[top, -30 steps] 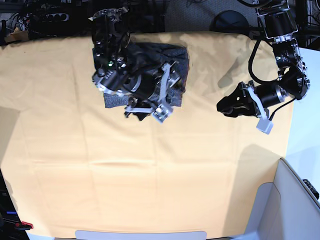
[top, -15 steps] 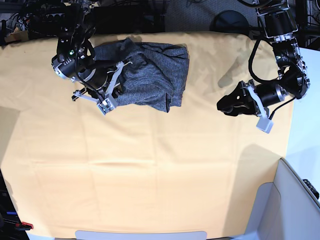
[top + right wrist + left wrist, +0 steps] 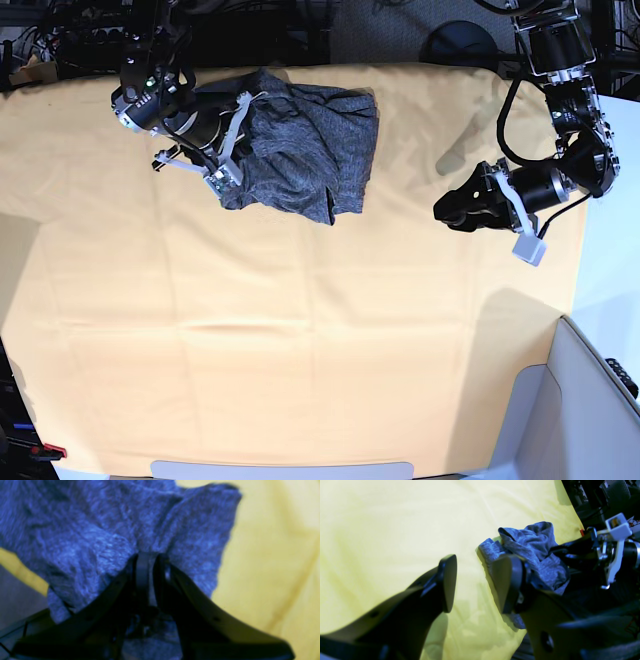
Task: Fold the T-shirt properly
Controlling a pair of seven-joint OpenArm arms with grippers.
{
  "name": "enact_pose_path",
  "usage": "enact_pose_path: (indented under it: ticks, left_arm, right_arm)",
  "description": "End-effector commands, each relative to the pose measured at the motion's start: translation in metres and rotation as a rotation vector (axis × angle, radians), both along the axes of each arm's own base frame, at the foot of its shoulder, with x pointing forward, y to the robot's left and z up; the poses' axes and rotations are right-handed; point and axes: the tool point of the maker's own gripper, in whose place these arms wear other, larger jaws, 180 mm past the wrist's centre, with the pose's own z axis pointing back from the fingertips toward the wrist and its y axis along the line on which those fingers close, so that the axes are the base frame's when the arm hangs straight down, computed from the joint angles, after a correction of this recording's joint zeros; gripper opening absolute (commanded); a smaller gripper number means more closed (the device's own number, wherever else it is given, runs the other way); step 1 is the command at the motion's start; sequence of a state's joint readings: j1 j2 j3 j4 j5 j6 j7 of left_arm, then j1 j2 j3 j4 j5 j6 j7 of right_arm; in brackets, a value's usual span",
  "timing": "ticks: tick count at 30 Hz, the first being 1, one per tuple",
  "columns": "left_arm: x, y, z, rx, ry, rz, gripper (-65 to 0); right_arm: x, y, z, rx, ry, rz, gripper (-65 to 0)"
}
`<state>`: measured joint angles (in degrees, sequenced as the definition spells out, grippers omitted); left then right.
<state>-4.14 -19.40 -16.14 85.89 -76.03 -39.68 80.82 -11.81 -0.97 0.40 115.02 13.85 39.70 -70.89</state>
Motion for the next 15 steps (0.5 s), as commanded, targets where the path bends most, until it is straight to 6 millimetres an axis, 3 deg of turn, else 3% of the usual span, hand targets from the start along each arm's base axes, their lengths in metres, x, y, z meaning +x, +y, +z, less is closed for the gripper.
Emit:
enact_pose_path:
  ticks: [1,15]
  left_arm:
    - [0.008,0.003,0.015,-0.01,-0.053,0.005,-38.3]
    - [0.008,0.003,0.015,-0.01,-0.052,0.006,-38.3]
  right_arm:
    - [0.007,0.013,0.012,0.041,-0.047,0.028,-57.1]
    - [0.005,0.077,0.024,0.087,-0.081,0.237,-57.1]
